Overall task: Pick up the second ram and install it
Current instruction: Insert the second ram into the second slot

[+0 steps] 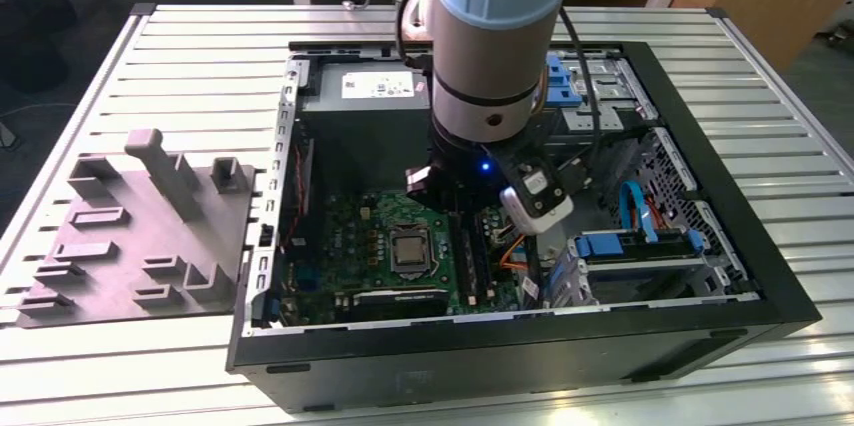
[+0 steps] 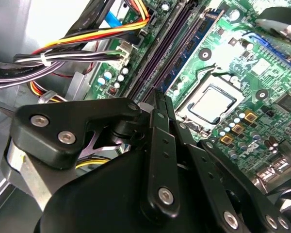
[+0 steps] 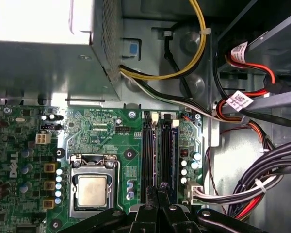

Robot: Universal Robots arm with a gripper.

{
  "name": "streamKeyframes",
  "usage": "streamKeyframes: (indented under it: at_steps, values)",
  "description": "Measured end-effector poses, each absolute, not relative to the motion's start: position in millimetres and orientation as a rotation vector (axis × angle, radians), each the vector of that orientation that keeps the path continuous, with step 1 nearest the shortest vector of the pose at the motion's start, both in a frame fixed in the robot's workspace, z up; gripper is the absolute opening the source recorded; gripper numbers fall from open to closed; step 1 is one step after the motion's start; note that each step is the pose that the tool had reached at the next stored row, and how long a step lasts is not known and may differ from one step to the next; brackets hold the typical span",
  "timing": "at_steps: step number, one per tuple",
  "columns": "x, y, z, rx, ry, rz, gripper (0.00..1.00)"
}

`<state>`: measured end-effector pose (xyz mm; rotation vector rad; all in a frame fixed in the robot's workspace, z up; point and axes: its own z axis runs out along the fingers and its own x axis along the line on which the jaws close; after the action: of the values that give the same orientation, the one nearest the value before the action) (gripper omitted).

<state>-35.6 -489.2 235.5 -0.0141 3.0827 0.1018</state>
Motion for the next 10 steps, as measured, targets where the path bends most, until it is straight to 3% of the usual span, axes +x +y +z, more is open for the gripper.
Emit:
streamKeyframes:
  at_steps: [10]
  values:
    - [-38.8, -488.9, 231.9, -0.013, 3.081, 0.122, 0.11]
